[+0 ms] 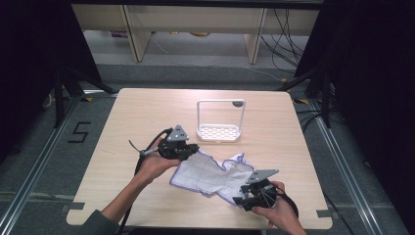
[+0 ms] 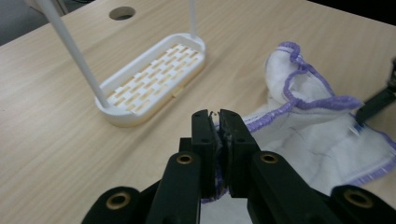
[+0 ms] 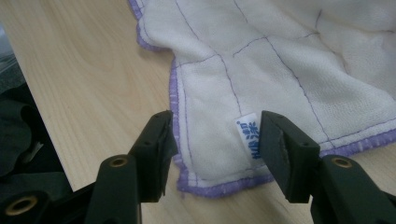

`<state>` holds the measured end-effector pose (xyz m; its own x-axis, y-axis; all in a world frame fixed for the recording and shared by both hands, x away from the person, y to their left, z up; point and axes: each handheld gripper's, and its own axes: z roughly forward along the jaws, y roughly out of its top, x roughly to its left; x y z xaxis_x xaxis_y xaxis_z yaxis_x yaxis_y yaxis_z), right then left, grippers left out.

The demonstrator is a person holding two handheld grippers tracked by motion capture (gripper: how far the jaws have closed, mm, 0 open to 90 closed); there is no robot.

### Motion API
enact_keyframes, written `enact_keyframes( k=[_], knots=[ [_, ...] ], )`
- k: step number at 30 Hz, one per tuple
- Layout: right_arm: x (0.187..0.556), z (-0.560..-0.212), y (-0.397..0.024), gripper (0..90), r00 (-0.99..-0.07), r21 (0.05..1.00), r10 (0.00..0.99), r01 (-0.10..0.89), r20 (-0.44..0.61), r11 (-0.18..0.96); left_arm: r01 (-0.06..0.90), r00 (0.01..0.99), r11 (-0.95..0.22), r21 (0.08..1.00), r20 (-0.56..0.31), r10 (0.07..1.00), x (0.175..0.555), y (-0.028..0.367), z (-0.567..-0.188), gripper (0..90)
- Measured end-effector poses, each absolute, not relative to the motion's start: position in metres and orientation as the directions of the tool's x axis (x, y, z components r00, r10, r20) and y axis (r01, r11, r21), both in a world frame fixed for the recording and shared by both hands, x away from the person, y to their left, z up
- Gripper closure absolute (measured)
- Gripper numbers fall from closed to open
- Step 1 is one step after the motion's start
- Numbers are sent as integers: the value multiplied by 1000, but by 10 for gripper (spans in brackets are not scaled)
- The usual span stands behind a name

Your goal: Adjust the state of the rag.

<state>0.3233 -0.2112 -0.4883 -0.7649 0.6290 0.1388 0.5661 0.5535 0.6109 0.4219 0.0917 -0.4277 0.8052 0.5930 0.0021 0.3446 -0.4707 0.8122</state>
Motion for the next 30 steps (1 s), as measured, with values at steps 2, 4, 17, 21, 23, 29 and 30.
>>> enact_keyframes(
  k=[2, 4, 17, 21, 23, 29, 30],
  knots=[
    [325, -494, -209, 480, -772, 623, 625, 546, 115, 560, 366, 786, -462, 808, -3, 618, 434, 92, -432, 844],
    [325, -497, -206, 495, -765, 593, 632, 567, 122, 572, 384, 775, -454, 804, -14, 631, 441, 93, -436, 843],
    [303, -494, -225, 891, -843, 566, 533, 474, 70, 675, 420, 752, -472, 775, -6, 659, 452, 112, -441, 842],
    [289, -492, -249, 892, -837, 569, 537, 494, 107, 657, 450, 751, -501, 740, -9, 660, 462, 111, -452, 841],
    [290, -491, -252, 891, -839, 570, 533, 491, 108, 658, 482, 747, -515, 709, -24, 664, 469, 110, -464, 840],
    [290, -492, -249, 821, -836, 580, 530, 505, 143, 639, 531, 725, -529, 662, -33, 687, 476, 124, -484, 761],
    [293, -493, -249, 798, -839, 591, 529, 491, 124, 640, 537, 719, -506, 675, -52, 694, 475, 127, -486, 703]
  ],
)
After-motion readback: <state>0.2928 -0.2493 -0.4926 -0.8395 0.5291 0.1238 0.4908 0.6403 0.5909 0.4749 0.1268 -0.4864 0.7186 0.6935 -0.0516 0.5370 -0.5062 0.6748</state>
